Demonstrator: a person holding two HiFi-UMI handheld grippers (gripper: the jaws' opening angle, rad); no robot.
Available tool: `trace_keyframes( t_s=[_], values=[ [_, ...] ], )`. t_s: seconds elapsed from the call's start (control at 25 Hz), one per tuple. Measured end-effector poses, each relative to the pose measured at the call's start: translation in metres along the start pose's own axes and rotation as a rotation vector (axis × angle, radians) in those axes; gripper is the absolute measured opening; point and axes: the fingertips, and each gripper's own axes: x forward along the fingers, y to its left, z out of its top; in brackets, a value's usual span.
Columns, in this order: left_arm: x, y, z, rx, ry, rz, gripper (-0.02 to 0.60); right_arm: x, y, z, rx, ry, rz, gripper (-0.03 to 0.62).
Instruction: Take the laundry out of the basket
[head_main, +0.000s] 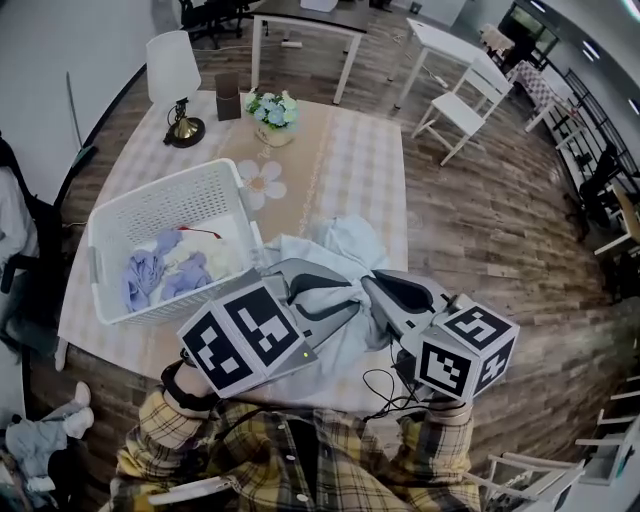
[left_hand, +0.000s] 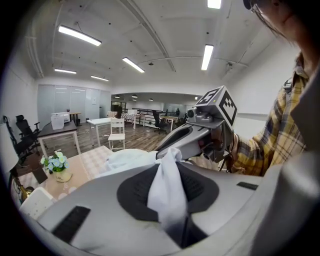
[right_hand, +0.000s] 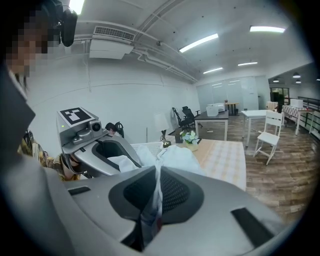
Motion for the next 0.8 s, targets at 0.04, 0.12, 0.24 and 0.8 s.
trace_keyframes(
  t_s=[0.04, 0.12, 0.24, 0.8],
  values=[
    [0.007, -0.004, 0.000, 0.001, 0.006, -0.006, 0.095, -0.004, -0.004, -0.005, 0.007, 0.003, -0.004, 0.049],
    [0.019, -0.006, -0.002, 0.003, 0.023, -0.015, 0.095, -0.007, -0.015, -0.014, 0.026, 0.014, -0.010, 0.049],
    [0.043, 0.003, -0.008, -0.001, 0.050, -0.022, 0.094, -0.001, -0.038, -0.027, 0.056, 0.052, -0.026, 0.049],
    [0.105, -0.031, -0.123, -0.032, 0.235, -0.060, 0.098, 0.027, -0.057, -0.164, 0.135, 0.239, -0.071, 0.054]
  ],
)
